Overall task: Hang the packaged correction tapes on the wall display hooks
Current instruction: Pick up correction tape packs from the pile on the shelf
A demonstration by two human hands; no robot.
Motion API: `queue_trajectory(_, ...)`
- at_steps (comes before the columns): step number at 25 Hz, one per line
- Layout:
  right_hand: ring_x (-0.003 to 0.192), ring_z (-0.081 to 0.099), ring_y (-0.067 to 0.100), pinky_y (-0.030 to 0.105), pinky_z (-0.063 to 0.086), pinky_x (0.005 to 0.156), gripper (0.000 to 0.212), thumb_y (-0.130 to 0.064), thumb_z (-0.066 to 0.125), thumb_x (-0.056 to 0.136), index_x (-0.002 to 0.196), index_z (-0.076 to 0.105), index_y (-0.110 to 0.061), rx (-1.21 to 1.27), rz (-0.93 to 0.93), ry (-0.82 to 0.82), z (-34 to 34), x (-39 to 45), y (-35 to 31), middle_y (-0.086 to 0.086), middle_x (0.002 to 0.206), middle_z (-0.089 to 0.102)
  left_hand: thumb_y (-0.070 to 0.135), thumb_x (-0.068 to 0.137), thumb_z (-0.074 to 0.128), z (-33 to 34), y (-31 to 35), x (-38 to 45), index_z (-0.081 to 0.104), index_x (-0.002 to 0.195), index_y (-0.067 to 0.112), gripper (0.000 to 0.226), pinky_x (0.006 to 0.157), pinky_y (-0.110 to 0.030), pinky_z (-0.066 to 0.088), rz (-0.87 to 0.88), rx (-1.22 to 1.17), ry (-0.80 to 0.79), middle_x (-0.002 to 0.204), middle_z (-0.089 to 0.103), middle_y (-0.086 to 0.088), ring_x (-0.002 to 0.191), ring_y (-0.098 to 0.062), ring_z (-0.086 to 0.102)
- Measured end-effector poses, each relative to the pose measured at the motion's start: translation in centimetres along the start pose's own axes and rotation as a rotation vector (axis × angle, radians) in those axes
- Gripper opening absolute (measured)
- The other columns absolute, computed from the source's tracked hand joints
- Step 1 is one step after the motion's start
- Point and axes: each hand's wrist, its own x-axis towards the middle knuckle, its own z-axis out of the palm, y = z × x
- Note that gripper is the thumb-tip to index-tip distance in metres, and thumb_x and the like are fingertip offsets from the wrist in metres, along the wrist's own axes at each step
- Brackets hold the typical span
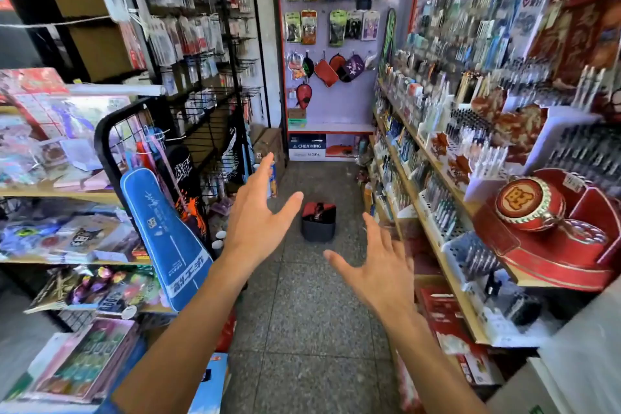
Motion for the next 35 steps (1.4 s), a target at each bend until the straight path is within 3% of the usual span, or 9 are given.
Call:
queue_trajectory(7, 0.14, 0.034, 0.03, 0.046, 0.03, 0.113, 0.1, -0.084, 0.046, 0.075, 0.154, 0.009, -0.034, 0.056, 0.047, -0.04, 8.3, 14.2, 0.3, 0.0, 0.157, 0.033, 0.053, 0.09, 0.06, 6.5, -9.4, 13.0, 0.017, 0.153, 0.043, 0.077, 0.113, -0.047, 0.036, -0.084, -0.054, -0.067, 0.154, 0.038, 0.012, 0.142, -0.015, 0.034)
queue_trajectory(20, 0.143, 0.031, 0.029, 0.047, 0.031, 0.114, 0.099, -0.076, 0.055, 0.077, 0.155, 0.015, -0.03, 0.149, 0.157, -0.068, 20.7, 45.8, 0.0, 0.0, 0.158, 0.031, 0.045, 0.093, 0.062, 18.7, -24.2, 41.5, 0.02, 0.155, 0.037, 0.076, 0.111, -0.033, 0.031, -0.105, -0.066, -0.209, 0.155, 0.038, 0.008, 0.142, -0.012, 0.035)
queue_trajectory(26, 0.141, 0.034, 0.029, 0.045, 0.036, 0.109, 0.099, -0.074, 0.058, 0.078, 0.154, 0.013, -0.029, 0.226, 0.154, -0.105, 27.5, 67.0, 2.9, 0.001, 0.158, 0.031, 0.04, 0.093, 0.064, 29.2, -30.4, 58.4, 0.024, 0.155, 0.031, 0.075, 0.113, -0.034, 0.031, -0.157, -0.025, -0.214, 0.157, 0.036, 0.003, 0.145, -0.013, 0.032)
queue_trajectory(35, 0.142, 0.032, 0.028, 0.045, 0.034, 0.111, 0.094, -0.074, 0.056, 0.08, 0.154, 0.017, -0.03, 0.23, 0.055, -0.214, 32.3, 92.2, 3.2, 0.0, 0.158, 0.032, 0.029, 0.092, 0.067, 40.0, -37.9, 78.7, 0.031, 0.154, 0.026, 0.071, 0.114, -0.036, 0.034, -0.242, -0.008, -0.184, 0.15, 0.045, -0.001, 0.139, -0.015, 0.041)
